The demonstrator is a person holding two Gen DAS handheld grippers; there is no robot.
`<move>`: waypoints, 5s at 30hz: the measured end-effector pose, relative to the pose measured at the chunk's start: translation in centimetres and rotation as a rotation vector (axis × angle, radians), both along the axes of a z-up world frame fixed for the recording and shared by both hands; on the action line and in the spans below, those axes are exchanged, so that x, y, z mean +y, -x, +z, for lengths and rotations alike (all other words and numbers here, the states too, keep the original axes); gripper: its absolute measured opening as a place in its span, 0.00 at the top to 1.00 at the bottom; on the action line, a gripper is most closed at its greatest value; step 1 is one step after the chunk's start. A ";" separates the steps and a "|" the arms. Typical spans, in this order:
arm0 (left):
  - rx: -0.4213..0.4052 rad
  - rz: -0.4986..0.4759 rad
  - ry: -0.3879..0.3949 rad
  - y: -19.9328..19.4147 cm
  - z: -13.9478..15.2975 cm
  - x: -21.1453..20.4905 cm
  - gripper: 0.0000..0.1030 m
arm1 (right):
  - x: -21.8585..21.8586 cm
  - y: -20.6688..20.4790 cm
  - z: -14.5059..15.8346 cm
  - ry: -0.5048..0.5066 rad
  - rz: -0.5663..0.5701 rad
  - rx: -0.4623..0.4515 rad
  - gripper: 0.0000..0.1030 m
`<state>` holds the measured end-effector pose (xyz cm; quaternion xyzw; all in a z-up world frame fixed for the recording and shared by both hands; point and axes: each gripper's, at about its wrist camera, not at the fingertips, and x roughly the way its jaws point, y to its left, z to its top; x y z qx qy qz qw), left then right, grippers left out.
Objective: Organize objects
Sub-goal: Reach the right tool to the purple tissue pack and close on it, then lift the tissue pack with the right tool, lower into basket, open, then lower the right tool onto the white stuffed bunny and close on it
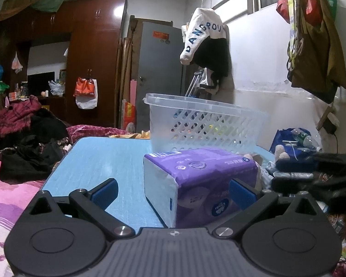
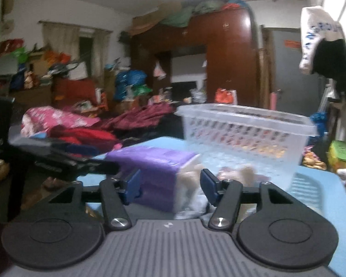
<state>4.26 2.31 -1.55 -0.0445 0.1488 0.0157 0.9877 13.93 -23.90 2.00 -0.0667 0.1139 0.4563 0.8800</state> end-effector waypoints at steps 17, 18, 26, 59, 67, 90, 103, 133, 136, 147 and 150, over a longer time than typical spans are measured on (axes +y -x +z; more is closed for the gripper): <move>0.101 -0.014 -0.032 -2.4 -1.0 -0.2 0.00 | 1.7 -2.2 -0.7 0.065 0.004 0.068 0.48; 0.104 -0.025 -0.016 -2.4 -1.2 0.1 0.00 | 1.7 -2.2 -0.7 0.062 0.007 0.067 0.48; 0.085 -0.081 0.080 -2.3 -2.0 1.5 0.00 | 1.6 -2.2 -0.7 0.055 0.026 0.058 0.47; -0.101 -0.090 -0.054 0.2 1.2 -1.2 0.31 | 1.4 0.0 1.1 -0.024 0.026 -0.072 0.59; -0.232 -0.135 -0.112 0.6 6.6 -3.7 0.31 | -0.3 1.0 6.1 -0.072 -0.012 -0.196 0.59; 0.076 -0.269 0.011 -22.6 10.9 -3.3 0.32 | 2.1 -14.2 8.4 0.041 -0.241 0.047 0.59; 0.343 -0.200 0.096 -29.0 8.6 -1.2 0.33 | 2.4 -19.7 5.6 0.129 -0.257 0.304 0.60; 0.117 -0.130 -0.092 -11.1 16.1 -2.9 0.14 | -4.3 -5.5 11.0 0.030 -0.377 -0.002 0.00; 0.055 -0.118 -0.112 -7.4 16.2 -3.3 0.09 | -5.7 -2.2 10.8 -0.025 -0.366 -0.052 0.00; 0.019 -0.219 0.036 -4.3 2.7 -6.1 0.09 | -3.5 3.0 -0.4 -0.074 -0.387 -0.106 0.00; 0.034 -0.216 0.080 -5.4 1.7 -5.6 0.10 | -2.5 2.6 -1.1 -0.038 -0.392 -0.119 0.04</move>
